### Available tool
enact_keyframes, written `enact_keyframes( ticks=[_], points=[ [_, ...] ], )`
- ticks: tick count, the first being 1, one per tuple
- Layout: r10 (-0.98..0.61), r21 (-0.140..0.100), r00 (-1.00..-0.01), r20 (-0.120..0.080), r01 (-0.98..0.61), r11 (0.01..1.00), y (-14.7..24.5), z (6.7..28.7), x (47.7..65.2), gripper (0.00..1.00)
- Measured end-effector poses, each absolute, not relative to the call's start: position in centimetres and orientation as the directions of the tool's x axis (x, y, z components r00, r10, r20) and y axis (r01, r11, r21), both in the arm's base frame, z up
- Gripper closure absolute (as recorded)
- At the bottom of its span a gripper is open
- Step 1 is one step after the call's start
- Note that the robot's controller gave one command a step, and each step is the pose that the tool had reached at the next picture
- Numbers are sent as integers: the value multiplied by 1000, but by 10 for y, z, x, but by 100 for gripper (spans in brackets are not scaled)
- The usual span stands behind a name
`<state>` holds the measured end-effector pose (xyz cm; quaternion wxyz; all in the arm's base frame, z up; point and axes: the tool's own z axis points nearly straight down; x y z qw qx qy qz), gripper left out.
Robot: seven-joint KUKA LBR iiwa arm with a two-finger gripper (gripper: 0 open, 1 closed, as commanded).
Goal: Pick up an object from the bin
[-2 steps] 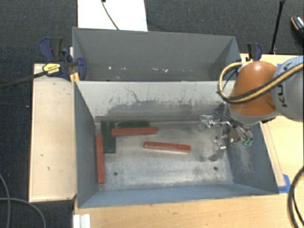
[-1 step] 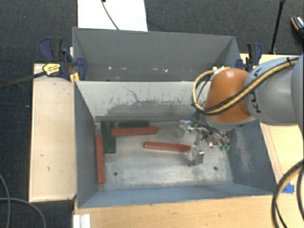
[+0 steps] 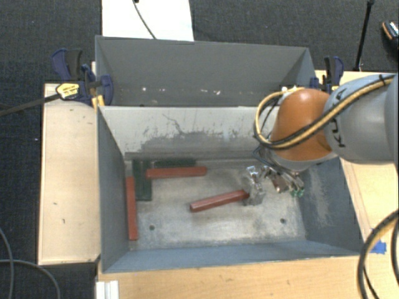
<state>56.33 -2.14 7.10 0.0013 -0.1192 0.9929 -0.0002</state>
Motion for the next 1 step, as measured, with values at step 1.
enact_keyframes(
  ticks=[1],
  points=[
    [-188, -3, -982, -10, -188, 982, -39, 209, 557, 100]
  ],
)
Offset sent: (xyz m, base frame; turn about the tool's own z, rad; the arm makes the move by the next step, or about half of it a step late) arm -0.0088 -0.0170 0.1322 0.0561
